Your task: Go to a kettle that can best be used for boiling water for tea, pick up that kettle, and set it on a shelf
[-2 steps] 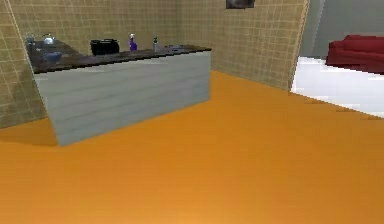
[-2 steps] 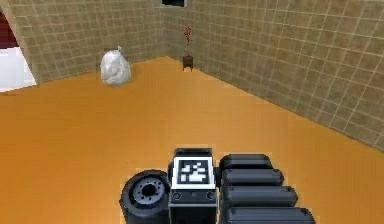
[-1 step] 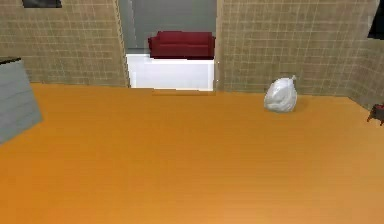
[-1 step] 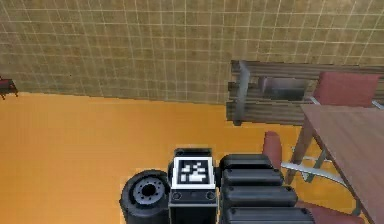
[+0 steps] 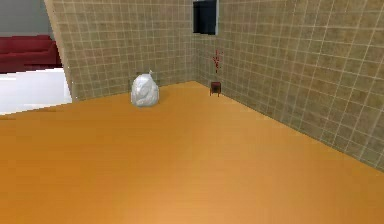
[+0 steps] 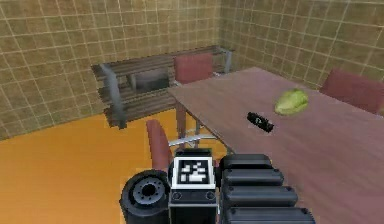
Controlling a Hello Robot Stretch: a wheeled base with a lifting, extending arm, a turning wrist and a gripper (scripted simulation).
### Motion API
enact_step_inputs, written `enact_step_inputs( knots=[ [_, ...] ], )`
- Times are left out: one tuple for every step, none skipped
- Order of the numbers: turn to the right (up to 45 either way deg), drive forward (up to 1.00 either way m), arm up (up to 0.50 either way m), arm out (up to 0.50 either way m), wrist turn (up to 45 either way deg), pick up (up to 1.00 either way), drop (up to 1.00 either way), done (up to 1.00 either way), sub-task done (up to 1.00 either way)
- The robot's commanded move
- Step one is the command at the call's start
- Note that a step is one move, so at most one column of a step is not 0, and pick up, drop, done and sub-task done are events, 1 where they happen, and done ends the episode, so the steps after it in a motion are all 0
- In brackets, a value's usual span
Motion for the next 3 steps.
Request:
enact_step_inputs(
  knots=[
    [0.0, 0.20, 0.00, 0.00, 0.0, 0.00, 0.00, 0.00, 0.00],
    [45.0, 0.00, 0.00, 0.00, 0.0, 0.00, 0.00, 0.00, 0.00],
    [12.0, 0.00, 0.00, 0.00, 0.0, 0.00, 0.00, 0.00, 0.00]
  ],
)
